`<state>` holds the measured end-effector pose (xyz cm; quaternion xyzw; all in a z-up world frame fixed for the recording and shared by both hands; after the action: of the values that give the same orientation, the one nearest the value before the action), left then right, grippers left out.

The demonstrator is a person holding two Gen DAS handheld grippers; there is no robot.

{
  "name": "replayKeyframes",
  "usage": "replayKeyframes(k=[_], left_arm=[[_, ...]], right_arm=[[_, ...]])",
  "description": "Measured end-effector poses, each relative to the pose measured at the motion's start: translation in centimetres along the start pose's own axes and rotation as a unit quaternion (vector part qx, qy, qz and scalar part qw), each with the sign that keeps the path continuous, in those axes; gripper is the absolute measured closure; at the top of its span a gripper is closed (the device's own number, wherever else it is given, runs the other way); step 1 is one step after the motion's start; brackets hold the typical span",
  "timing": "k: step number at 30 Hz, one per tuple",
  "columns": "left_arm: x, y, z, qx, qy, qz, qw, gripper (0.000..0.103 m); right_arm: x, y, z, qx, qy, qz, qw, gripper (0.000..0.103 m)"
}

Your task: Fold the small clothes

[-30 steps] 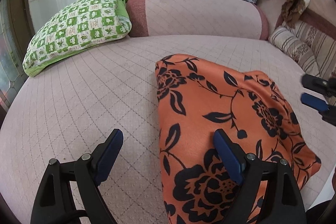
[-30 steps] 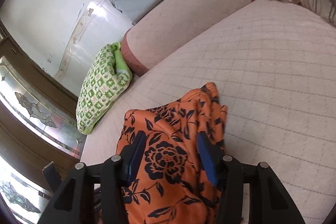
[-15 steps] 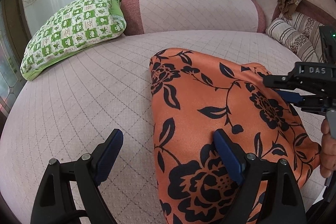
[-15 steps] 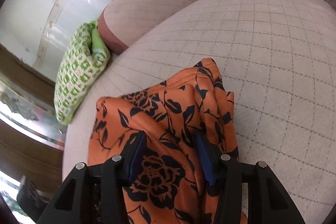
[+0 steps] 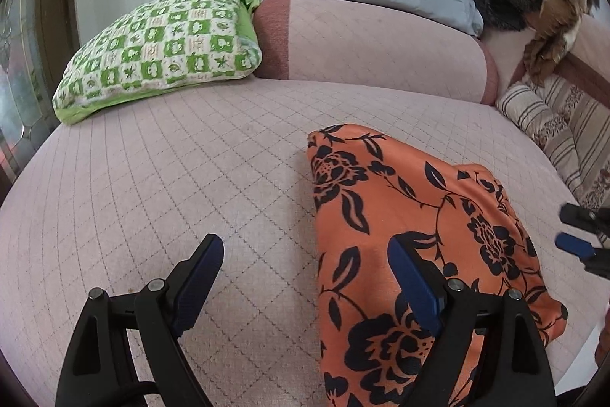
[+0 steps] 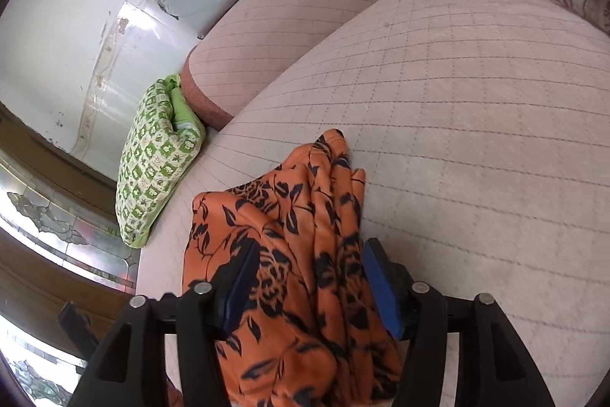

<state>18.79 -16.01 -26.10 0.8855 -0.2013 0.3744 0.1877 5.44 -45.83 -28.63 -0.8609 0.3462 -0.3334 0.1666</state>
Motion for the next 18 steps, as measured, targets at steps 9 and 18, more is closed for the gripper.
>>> replayKeyframes(k=[9,18], left_arm=[[-0.6,1.2,-0.9,0.018,0.006,0.039,0.9991,0.015],[-0.2,0.7,-0.5,0.011,0.004,0.021,0.9997,0.015]], right_arm=[[-1.7,-0.3,-1.3,-0.035,0.011,-0.040,0.999,0.036],[-2.0,-2.2,0.5,-0.045,0.003,-0.076,0.996,0.036]])
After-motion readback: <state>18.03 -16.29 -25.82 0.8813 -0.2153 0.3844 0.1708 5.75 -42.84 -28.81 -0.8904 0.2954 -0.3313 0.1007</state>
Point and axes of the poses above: each gripper's, at about its wrist camera, not at the fingertips, and z roughly the way its jaws point, y to its right, x to its top, the point moved 2 cm from there along z, roughly the way its jaws point, and after that the axes turned 11 degrees about -x, right-handed, at the moved point
